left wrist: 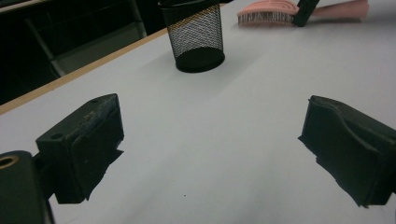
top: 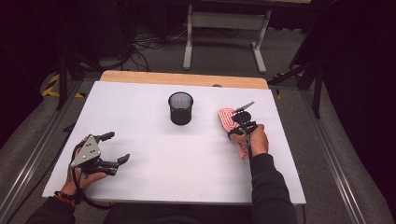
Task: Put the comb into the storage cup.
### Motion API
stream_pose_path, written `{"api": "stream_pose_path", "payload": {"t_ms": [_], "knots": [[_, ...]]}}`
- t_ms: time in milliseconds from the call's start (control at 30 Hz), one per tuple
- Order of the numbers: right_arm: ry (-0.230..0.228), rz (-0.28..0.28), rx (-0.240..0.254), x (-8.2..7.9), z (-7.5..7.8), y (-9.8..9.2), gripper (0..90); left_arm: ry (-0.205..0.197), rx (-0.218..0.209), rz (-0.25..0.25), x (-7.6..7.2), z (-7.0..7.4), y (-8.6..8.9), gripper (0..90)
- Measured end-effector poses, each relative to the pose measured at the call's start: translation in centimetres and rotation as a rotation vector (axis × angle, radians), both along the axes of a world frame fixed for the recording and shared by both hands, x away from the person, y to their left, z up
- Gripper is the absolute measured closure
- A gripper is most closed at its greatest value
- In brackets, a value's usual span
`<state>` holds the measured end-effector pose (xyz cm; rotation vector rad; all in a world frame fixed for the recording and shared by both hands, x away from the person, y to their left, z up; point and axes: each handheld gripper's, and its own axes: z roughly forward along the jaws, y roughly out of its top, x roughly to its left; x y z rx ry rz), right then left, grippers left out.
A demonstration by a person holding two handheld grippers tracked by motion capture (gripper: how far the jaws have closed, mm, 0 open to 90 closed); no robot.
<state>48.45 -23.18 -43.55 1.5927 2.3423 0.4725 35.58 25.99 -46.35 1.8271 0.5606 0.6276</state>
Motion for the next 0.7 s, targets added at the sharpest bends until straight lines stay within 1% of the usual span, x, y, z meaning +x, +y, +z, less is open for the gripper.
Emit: {"api": "stream_pose_path", "payload": {"t_ms": [67, 133, 200, 300, 367, 400, 467, 533, 567, 600, 633, 667, 700], "knots": [[-0.023, 0.004, 0.005, -0.2, -0.1, -0.2, 61.4, 0.013, -0.016, 0.007, 0.2, -0.1, 0.3, 6.6], [-0.040, 0.000, 0.018, -0.3, -0.1, -0.5, 67.1, 0.020, -0.014, 0.006, 0.2, -0.1, 0.4, 6.7], [-0.055, 0.003, 0.041, -0.5, -0.2, -0.8, 68.6, 0.024, -0.017, 0.006, 0.3, -0.1, 0.3, 6.9], [-0.081, 0.014, 0.067, -0.7, -0.4, -1.3, 68.9, 0.025, -0.007, -0.002, 0.3, -0.2, 0.1, 6.9], [-0.112, 0.024, 0.082, -1.1, -0.6, -1.5, 69.0, 0.027, -0.006, -0.004, 0.3, -0.3, 0.0, 6.7], [-0.132, 0.026, 0.095, -1.3, -0.7, -1.7, 69.0, 0.026, -0.005, 0.001, 0.4, -0.3, 0.0, 6.7], [-0.165, 0.028, 0.128, -1.7, -0.9, -2.0, 69.0, 0.038, -0.011, -0.002, 0.4, -0.4, 0.0, 6.7], [-0.199, 0.029, 0.158, -2.2, -1.1, -2.3, 69.0, 0.040, -0.004, 0.000, 0.5, -0.4, 0.0, 6.7], [-0.223, 0.036, 0.161, -2.5, -1.1, -2.4, 69.0, 0.042, -0.010, -0.003, 0.5, -0.4, 0.0, 6.7], [-0.236, 0.037, 0.175, -2.7, -1.1, -2.6, 69.0, 0.048, -0.013, -0.006, 0.6, -0.4, 0.0, 6.8], [-0.236, 0.037, 0.175, -2.7, -1.1, -2.6, 69.0, 0.048, -0.013, -0.006, 0.6, -0.4, 0.0, 6.7], [-0.275, 0.058, 0.185, -2.9, -1.0, -2.9, 69.0, 0.059, -0.016, -0.009, 0.7, -0.5, -0.1, 6.7], [-0.292, 0.058, 0.176, -3.0, -0.9, -2.9, 69.0, 0.059, -0.016, -0.009, 0.7, -0.5, -0.1, 6.7]]}}
